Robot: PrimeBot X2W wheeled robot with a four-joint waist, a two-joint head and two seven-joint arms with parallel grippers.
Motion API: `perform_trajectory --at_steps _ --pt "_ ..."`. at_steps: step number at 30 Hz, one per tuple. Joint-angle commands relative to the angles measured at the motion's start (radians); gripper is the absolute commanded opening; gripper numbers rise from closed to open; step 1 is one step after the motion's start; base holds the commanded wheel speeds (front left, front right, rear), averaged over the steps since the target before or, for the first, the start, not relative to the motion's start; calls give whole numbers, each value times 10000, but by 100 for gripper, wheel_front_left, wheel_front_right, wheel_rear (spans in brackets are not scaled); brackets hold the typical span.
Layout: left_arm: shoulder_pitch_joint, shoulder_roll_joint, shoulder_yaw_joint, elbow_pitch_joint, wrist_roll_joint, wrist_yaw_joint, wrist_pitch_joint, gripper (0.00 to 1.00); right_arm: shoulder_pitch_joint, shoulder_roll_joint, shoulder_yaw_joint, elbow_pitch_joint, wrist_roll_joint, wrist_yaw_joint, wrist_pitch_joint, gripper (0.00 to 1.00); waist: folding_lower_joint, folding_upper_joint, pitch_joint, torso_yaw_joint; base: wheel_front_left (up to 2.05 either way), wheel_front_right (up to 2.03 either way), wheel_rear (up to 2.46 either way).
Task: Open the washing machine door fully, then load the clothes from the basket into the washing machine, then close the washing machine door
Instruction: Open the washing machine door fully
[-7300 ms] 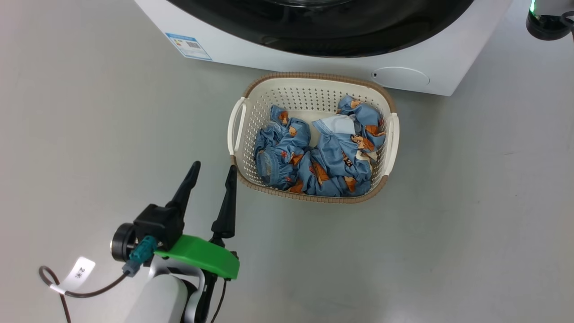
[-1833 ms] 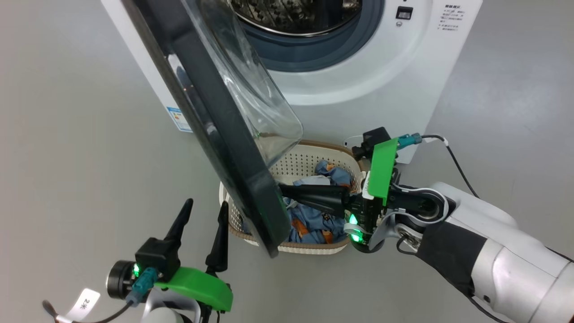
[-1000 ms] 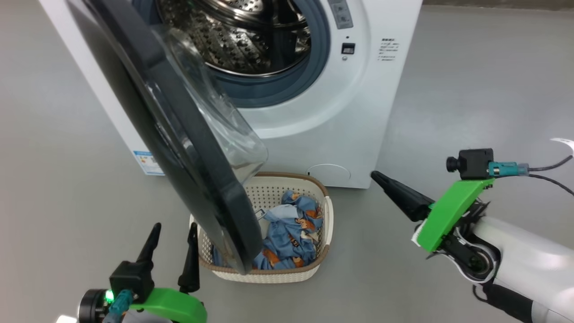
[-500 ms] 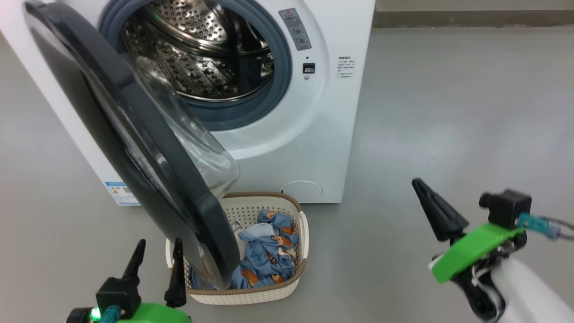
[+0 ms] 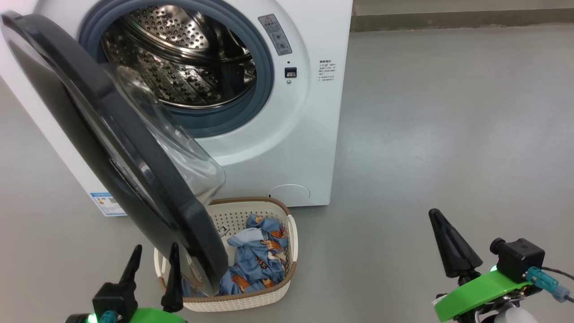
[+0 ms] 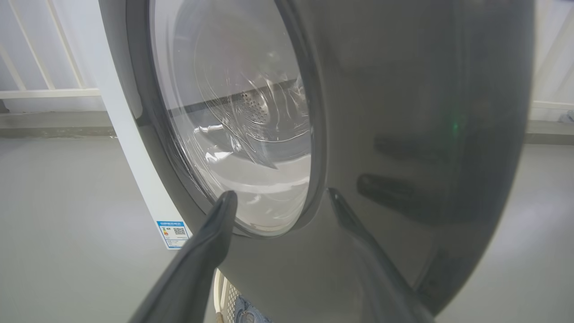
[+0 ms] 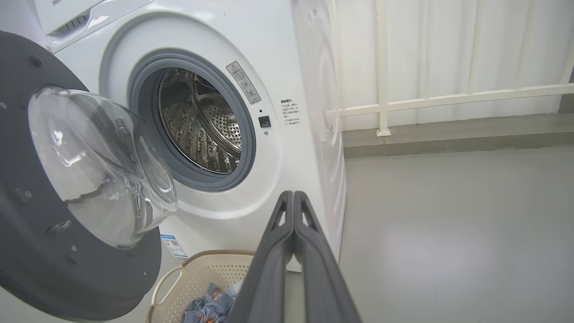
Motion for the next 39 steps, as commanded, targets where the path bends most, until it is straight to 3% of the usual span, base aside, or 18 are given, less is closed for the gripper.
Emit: perform_trajectory --at_steps 1,17,39 --pt "-166 131 341 -262 88 -50 -65 100 20 88 69 -352 -228 16 -119 100 0 0 2 -14 0 0 0" --pt "-120 131 350 -204 81 -80 -65 100 237 606 -203 -409 -875 16 -120 100 0 0 12 24 0 0 0" --pt "-106 131 266 -220 75 8 -65 100 190 623 -150 -430 -799 16 -120 100 0 0 37 74 0 0 0"
